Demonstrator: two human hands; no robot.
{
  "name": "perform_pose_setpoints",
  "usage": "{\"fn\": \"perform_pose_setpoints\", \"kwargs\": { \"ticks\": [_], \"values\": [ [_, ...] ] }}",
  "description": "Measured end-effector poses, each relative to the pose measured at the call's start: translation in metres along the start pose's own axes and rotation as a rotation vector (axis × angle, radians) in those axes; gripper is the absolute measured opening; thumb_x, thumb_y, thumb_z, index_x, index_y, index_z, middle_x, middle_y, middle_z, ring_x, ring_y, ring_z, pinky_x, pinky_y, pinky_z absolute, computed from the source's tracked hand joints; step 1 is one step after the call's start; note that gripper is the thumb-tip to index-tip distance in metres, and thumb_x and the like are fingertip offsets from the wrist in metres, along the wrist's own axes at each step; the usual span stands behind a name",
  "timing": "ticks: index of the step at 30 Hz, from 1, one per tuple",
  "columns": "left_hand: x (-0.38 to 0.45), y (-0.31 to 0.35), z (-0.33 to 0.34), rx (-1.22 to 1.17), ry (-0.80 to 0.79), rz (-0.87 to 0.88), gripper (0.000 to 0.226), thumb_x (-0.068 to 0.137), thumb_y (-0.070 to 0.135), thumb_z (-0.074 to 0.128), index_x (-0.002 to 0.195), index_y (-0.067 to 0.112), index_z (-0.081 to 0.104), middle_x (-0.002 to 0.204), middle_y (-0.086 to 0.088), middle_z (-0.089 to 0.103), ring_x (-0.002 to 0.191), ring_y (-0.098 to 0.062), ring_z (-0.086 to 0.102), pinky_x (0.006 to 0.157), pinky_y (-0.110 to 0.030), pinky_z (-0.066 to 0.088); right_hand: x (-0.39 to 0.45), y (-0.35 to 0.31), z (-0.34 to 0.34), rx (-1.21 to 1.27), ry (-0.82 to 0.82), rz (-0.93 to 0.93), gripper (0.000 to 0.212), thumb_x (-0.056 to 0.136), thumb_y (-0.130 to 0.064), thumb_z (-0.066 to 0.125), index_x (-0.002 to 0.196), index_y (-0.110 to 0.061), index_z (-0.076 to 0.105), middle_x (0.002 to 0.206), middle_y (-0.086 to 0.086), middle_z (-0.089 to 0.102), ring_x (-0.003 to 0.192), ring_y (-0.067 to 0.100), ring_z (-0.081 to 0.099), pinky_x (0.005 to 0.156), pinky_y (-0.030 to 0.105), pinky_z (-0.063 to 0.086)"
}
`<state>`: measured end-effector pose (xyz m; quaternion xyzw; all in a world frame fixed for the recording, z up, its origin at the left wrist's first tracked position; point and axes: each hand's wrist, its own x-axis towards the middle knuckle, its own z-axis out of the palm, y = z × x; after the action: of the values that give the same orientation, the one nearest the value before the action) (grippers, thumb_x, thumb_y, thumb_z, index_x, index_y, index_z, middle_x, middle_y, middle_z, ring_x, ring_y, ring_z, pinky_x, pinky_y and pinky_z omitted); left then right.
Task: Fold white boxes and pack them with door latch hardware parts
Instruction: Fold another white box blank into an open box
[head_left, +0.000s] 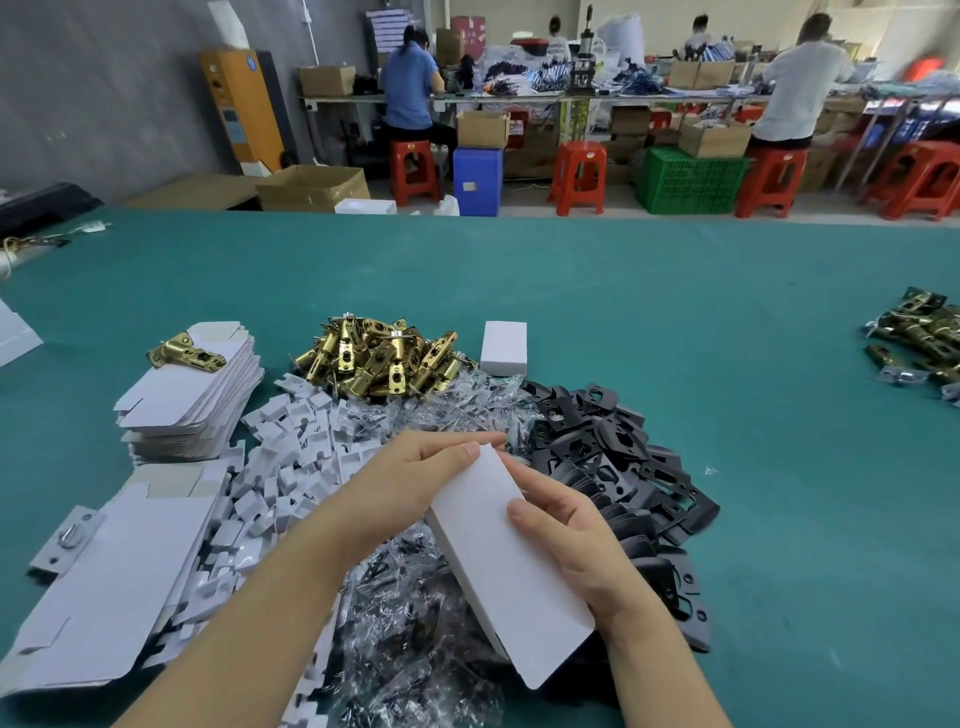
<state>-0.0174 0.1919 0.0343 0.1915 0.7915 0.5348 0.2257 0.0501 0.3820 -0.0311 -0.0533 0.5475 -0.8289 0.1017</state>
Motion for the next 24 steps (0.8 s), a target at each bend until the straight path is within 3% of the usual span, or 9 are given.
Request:
{"fn": "perform_pose_setpoints", "kwargs": {
  "ticks": [3,5,8,13,17,19,21,23,24],
  "values": [
    [-0.001,-0.001,-0.001,0.053,-0.065,-0.015,0.052,0.083,0.084,0.032,0.126,0.066,0.057,0.140,0.020,0.055,0.129,-0.012,0.051,0.113,-0.041,0.037,0.000,-0.001,-0.001,-0.003,0.010,-0.003,0.050,0.088,-0.034,0.073,0.138,-0.034,0.065,0.131,0.008,0.071,0.103,0.026,0.072,0.082,0.037,0.060],
    [-0.003,-0.003,-0.002,0.068,-0.133,0.016,0.055,0.080,0.086,0.038,0.131,0.069,0.049,0.144,0.027,0.050,0.133,-0.003,0.047,0.116,-0.041,0.034,0.001,0.000,-0.003,0.003,0.016,-0.004,0.049,0.089,-0.033,0.073,0.137,-0.034,0.065,0.130,0.009,0.071,0.103,0.024,0.073,0.081,0.036,0.060],
    [-0.006,-0.003,-0.004,0.142,-0.219,0.041,0.059,0.082,0.077,0.056,0.137,0.074,0.036,0.142,0.040,0.046,0.125,0.007,0.052,0.109,-0.036,0.045,0.002,0.001,-0.006,-0.003,0.021,-0.003,0.048,0.091,-0.033,0.073,0.138,-0.034,0.065,0.130,0.010,0.071,0.105,0.027,0.073,0.082,0.036,0.060],
    [-0.009,-0.004,-0.005,0.253,-0.213,0.085,0.057,0.094,0.062,0.058,0.138,0.077,0.026,0.135,0.048,0.042,0.116,0.015,0.052,0.097,-0.027,0.049,0.004,0.005,-0.010,-0.018,0.038,0.010,0.047,0.088,-0.033,0.074,0.135,-0.036,0.067,0.129,0.009,0.072,0.103,0.028,0.074,0.081,0.038,0.060],
    [-0.009,-0.005,-0.001,0.200,-0.017,0.169,0.041,0.100,0.052,0.046,0.134,0.072,0.041,0.130,0.048,0.046,0.114,0.019,0.048,0.093,-0.026,0.046,0.007,0.006,-0.012,-0.016,0.123,0.006,0.045,0.088,-0.031,0.072,0.132,-0.037,0.068,0.122,0.009,0.074,0.096,0.025,0.075,0.074,0.035,0.061],
    [-0.010,-0.008,-0.002,0.151,0.071,0.202,0.045,0.098,0.038,0.042,0.133,0.065,0.051,0.133,0.041,0.050,0.120,0.014,0.048,0.095,-0.024,0.046,0.007,0.003,-0.013,0.017,0.202,-0.001,0.040,0.086,-0.032,0.074,0.125,-0.043,0.071,0.119,0.006,0.076,0.090,0.023,0.075,0.068,0.033,0.060],
    [-0.011,-0.013,-0.003,0.275,0.099,0.290,0.063,0.093,0.016,0.047,0.138,0.061,0.048,0.143,0.037,0.044,0.130,0.008,0.046,0.097,-0.020,0.049,0.007,0.002,-0.015,0.051,0.233,-0.012,0.035,0.087,-0.030,0.076,0.118,-0.046,0.073,0.119,0.003,0.076,0.089,0.021,0.075,0.066,0.032,0.060],
    [-0.011,-0.018,-0.001,0.538,0.136,0.395,0.077,0.091,0.004,0.058,0.145,0.055,0.041,0.157,0.032,0.029,0.142,0.008,0.033,0.108,-0.011,0.035,0.008,0.002,-0.015,0.034,0.245,0.009,0.036,0.086,-0.031,0.072,0.119,-0.047,0.072,0.118,0.002,0.076,0.089,0.020,0.075,0.066,0.031,0.059],
    [-0.010,-0.019,0.001,0.676,0.174,0.444,0.078,0.089,0.004,0.066,0.148,0.048,0.042,0.162,0.025,0.026,0.146,0.003,0.030,0.112,-0.015,0.030,0.008,0.004,-0.015,0.015,0.241,0.023,0.036,0.088,-0.031,0.072,0.120,-0.047,0.071,0.117,0.002,0.076,0.088,0.020,0.075,0.066,0.031,0.059]
  ]
}}
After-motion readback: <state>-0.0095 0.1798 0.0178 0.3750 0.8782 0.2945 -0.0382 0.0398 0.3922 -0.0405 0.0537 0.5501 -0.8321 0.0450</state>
